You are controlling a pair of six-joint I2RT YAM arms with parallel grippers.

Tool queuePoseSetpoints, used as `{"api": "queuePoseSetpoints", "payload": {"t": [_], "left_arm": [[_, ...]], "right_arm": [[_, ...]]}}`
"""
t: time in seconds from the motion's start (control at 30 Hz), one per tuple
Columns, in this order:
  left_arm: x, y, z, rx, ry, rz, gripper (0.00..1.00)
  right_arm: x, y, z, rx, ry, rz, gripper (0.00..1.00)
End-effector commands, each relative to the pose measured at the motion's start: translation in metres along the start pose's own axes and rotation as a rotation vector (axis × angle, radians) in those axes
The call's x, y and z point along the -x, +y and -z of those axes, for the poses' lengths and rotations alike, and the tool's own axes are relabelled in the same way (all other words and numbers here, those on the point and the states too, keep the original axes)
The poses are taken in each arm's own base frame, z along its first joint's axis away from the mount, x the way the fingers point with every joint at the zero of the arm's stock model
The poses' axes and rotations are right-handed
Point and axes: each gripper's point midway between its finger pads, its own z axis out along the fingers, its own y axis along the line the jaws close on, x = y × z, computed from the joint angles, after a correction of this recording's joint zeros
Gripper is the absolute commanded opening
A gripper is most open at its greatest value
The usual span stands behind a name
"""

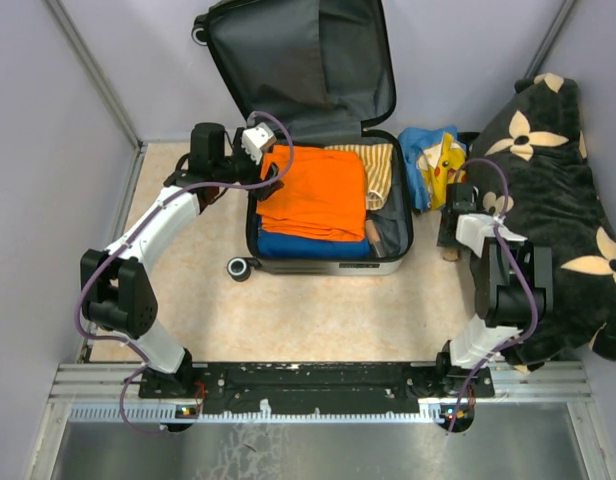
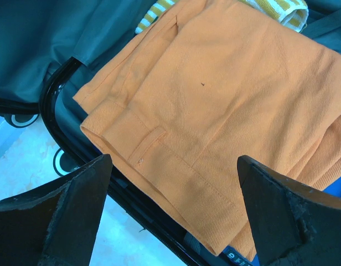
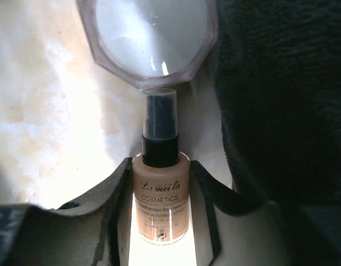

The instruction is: Pack the luggage

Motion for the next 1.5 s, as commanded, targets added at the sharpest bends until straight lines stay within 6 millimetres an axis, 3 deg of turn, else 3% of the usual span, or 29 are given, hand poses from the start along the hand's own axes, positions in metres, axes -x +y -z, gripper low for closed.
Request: {"api": "queuePoseSetpoints", "payload": {"t": [0.0, 0.13, 0.33, 0.57, 0.67, 0.83, 1.0, 1.3, 1.47], "left_arm": [[0.000, 0.000, 0.002, -0.002, -0.008, 0.002, 1.00], [-0.004, -0.003, 0.005, 0.001, -0.003, -0.001, 1.00], [-0.007, -0.005, 0.006, 0.000, -0.003, 0.009, 1.00], [-0.005, -0.006, 0.002, -0.013, -0.019, 0.034, 1.00], [-0.004, -0.006, 0.002, -0.010, -0.021, 0.036, 1.00], [-0.006, -0.008, 0.001, -0.017, -0.019, 0.046, 1.00], [-0.006, -0.007, 0.001, -0.013, -0.020, 0.045, 1.00], [-0.007, -0.006, 0.004, -0.001, -0.011, 0.032, 0.99], [-0.008, -0.007, 0.002, -0.010, -0.010, 0.040, 1.00]], "right_arm": [[0.017, 0.005, 0.025, 0.069, -0.052, -0.045, 0.21], [0.026, 0.001, 0.059, 0.105, -0.097, -0.078, 0.11], [0.046, 0.012, 0.117, 0.257, -0.192, -0.108, 0.06], [0.085, 0.067, 0.189, 0.485, -0.303, -0.059, 0.08], [0.087, 0.097, 0.203, 0.567, -0.302, -0.012, 0.09], [0.078, 0.139, 0.202, 0.604, -0.285, 0.102, 0.10], [0.061, 0.167, 0.175, 0.591, -0.180, 0.130, 0.11], [0.035, 0.172, 0.122, 0.473, -0.112, 0.164, 0.21], [0.030, 0.172, 0.117, 0.464, -0.091, 0.173, 0.43]]}}
